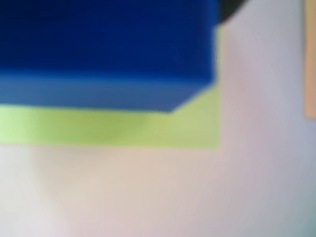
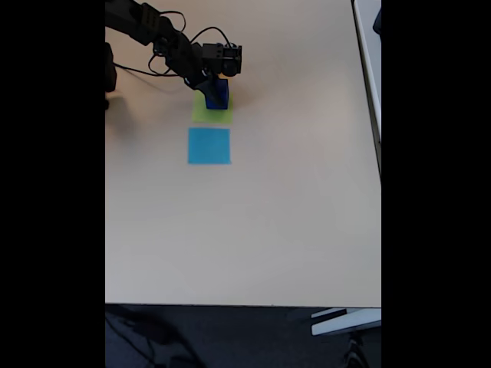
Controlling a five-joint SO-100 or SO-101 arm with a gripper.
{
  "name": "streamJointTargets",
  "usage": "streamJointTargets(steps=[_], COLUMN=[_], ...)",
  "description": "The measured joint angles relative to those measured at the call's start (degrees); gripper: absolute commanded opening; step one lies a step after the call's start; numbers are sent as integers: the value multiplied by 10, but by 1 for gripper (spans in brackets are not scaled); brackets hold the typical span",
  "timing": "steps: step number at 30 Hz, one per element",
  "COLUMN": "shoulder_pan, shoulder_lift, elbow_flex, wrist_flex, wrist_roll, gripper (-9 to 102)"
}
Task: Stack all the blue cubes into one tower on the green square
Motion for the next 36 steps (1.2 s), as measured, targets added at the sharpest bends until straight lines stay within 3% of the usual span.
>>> streamJointTargets(steps=[36], shoulder_pan=[1], shoulder_lift=[0], elbow_flex=[22], wrist_flex=[-28], wrist_roll=[-1], gripper=[31])
